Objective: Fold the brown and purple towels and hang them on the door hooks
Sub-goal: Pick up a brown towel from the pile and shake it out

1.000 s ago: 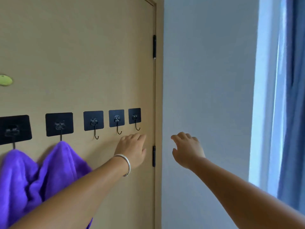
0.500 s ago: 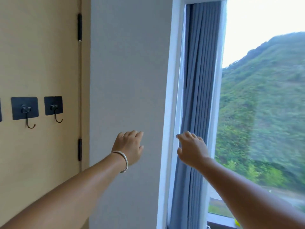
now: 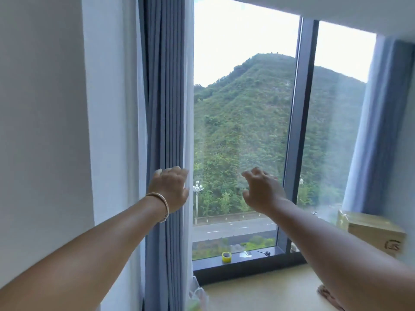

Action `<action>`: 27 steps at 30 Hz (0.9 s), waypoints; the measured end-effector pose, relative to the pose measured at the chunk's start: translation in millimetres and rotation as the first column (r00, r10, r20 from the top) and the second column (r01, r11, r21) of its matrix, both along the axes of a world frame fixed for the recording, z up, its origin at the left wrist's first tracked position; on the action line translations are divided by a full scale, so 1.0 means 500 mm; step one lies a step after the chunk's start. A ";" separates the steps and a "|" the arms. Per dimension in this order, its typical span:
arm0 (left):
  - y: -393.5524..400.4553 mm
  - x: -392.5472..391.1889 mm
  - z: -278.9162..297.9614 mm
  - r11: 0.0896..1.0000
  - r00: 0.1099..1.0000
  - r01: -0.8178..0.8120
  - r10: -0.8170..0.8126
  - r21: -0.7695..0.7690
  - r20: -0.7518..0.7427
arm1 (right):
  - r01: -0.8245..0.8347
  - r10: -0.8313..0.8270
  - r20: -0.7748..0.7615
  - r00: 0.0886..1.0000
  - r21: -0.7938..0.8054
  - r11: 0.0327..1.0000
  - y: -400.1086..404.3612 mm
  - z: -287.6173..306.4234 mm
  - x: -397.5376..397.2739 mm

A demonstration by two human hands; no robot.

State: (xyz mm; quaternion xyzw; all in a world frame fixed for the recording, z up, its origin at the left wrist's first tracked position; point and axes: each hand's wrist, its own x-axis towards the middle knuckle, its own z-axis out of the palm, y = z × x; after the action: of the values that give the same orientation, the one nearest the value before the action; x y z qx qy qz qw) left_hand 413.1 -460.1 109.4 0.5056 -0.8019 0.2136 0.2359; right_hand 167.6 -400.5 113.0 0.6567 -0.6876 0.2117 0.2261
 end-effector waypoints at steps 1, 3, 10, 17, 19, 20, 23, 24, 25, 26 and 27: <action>0.003 -0.048 -0.001 0.999 0.999 0.036 -0.036 0.003 0.006 | 0.033 -0.033 0.006 0.999 0.005 0.999 0.015 0.001 -0.044; 0.011 -0.144 -0.003 0.995 0.995 0.095 -0.095 0.006 0.020 | 0.100 -0.100 0.021 0.995 0.014 0.995 0.048 0.003 -0.130; 0.071 -0.486 -0.002 0.964 0.961 0.266 -0.266 0.007 0.076 | 0.333 -0.334 0.026 0.942 0.026 0.942 0.196 -0.012 -0.424; 0.192 -0.818 -0.039 0.870 0.867 0.492 -0.492 0.022 0.076 | 0.570 -0.572 0.005 0.820 0.070 0.818 0.429 -0.051 -0.691; 0.232 -0.905 -0.050 0.834 0.831 0.551 -0.551 0.024 0.080 | 0.634 -0.637 0.011 0.771 0.079 0.769 0.505 -0.061 -0.750; 0.253 -0.946 -0.054 0.815 0.812 0.578 -0.578 0.025 0.083 | 0.665 -0.668 0.015 0.744 0.084 0.742 0.543 -0.066 -0.776; 0.323 -1.061 -0.069 0.747 0.742 0.665 -0.664 0.026 0.094 | 0.755 -0.761 0.020 0.648 0.113 0.646 0.656 -0.080 -0.844; 0.349 -1.096 -0.074 0.718 0.713 0.695 -0.695 0.032 0.093 | 0.783 -0.792 0.020 0.611 0.132 0.608 0.692 -0.084 -0.864; 0.374 -1.129 -0.080 0.688 0.683 0.725 -0.725 0.039 0.094 | 0.808 -0.820 0.022 0.572 0.152 0.569 0.726 -0.088 -0.882; 0.397 -1.160 -0.085 0.656 0.651 0.754 -0.753 0.042 0.096 | 0.829 -0.844 0.026 0.536 0.173 0.532 0.759 -0.093 -0.899; 0.420 -1.190 -0.091 0.624 0.618 0.780 -0.780 0.042 0.098 | 0.846 -0.865 0.029 0.502 0.189 0.498 0.789 -0.098 -0.915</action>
State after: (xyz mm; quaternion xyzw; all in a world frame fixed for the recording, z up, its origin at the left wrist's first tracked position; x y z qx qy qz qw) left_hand -181.9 -250.2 64.0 0.0950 -0.9526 0.1190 0.2633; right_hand -289.8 -5.7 63.9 0.2305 -0.9485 0.0584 0.2094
